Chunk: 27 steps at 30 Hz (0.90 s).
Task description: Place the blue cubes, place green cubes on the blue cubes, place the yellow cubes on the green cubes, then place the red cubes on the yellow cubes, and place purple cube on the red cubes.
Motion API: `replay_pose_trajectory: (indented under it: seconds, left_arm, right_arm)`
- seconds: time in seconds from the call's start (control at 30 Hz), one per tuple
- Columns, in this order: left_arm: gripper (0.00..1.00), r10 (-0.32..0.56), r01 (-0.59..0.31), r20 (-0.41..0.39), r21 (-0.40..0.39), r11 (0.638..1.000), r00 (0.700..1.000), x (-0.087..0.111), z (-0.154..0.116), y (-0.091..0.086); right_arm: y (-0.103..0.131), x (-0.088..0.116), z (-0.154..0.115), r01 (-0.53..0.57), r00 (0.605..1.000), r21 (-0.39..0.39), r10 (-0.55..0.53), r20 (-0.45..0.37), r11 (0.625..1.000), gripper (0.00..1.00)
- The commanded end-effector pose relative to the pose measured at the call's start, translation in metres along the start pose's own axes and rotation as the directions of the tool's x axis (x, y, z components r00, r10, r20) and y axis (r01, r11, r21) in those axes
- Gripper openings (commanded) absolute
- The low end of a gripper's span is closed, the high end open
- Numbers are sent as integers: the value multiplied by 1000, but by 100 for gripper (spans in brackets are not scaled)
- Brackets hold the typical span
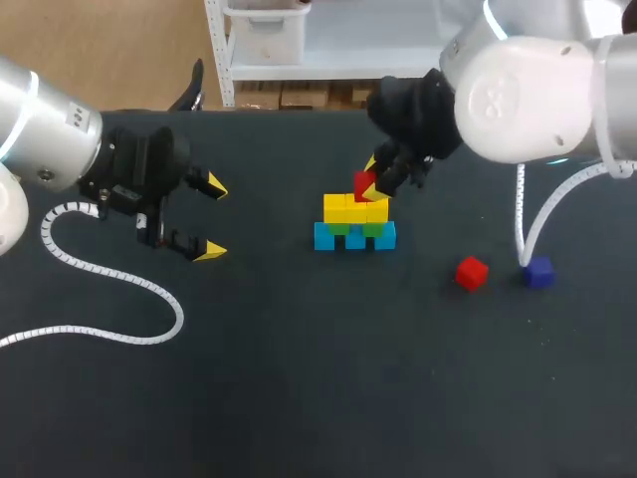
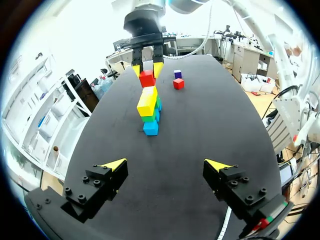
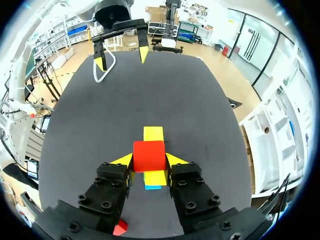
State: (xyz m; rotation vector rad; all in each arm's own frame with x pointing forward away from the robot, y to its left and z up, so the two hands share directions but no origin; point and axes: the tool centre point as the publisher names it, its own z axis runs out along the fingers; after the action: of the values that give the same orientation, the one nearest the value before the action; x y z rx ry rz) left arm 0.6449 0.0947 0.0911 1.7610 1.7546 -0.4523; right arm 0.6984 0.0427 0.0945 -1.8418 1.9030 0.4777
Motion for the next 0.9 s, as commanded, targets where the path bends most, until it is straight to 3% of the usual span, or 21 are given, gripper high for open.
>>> replay_pose_trajectory:
  seconds: [0.03,0.9]
  left_arm:
    - [100,2,-2,4,-2,1000,1000,1,0,0]
    - [100,2,-2,4,-2,1000,1000,1,0,0]
  right_arm:
    - [3,2,3,7,1000,10,-7,4,1000,0]
    - [-3,11,5,-5,1000,29,5,13,1000,0]
